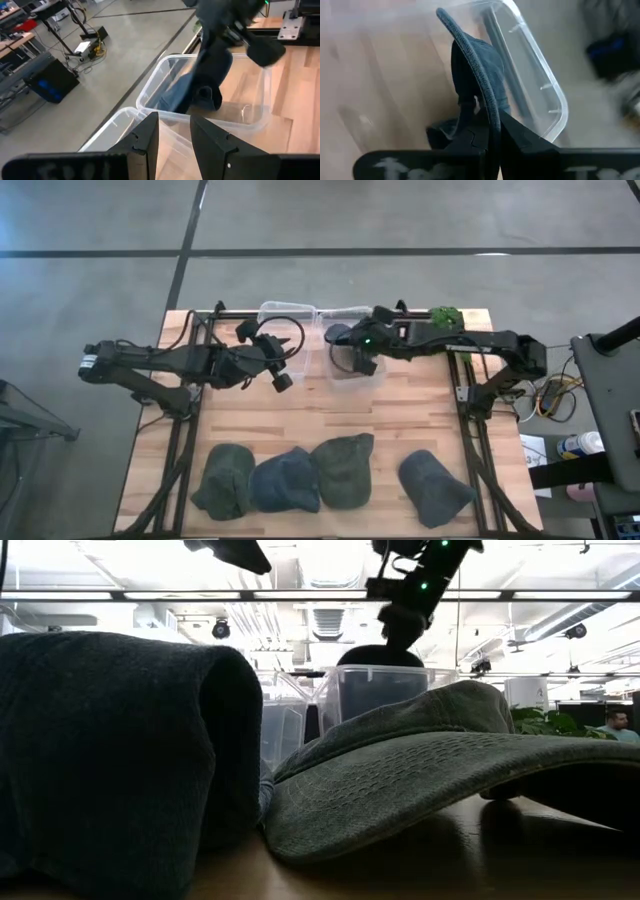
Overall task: Pick & Place hat
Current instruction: Put the middle blue cap into the right transparent bin, then put the right blue cap into the right transparent bin
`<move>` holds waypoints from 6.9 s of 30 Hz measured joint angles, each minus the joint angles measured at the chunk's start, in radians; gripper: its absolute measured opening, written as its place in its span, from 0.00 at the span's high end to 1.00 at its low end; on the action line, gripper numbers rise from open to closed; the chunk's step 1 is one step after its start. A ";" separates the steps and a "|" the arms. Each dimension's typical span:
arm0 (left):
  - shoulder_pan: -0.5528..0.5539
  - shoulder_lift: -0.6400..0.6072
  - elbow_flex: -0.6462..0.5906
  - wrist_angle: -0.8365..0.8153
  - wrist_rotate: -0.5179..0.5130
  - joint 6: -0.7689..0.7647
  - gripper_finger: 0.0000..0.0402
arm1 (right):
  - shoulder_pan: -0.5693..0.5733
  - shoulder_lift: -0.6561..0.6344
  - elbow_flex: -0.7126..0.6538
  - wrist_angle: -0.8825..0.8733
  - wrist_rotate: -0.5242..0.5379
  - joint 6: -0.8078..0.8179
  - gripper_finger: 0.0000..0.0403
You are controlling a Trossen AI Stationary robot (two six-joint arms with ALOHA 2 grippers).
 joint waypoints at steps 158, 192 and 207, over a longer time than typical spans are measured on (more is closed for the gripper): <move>-0.198 0.185 -0.144 0.322 0.474 -0.421 0.74 | 0.884 -0.726 -0.395 -0.136 -0.355 1.554 0.97; -0.043 0.187 0.282 -0.079 0.491 -0.341 0.74 | 1.241 -0.728 -0.337 0.475 0.503 0.802 0.97; -0.044 0.214 0.280 0.234 0.810 -0.345 0.74 | 1.139 -0.380 0.046 -0.022 0.408 0.497 0.92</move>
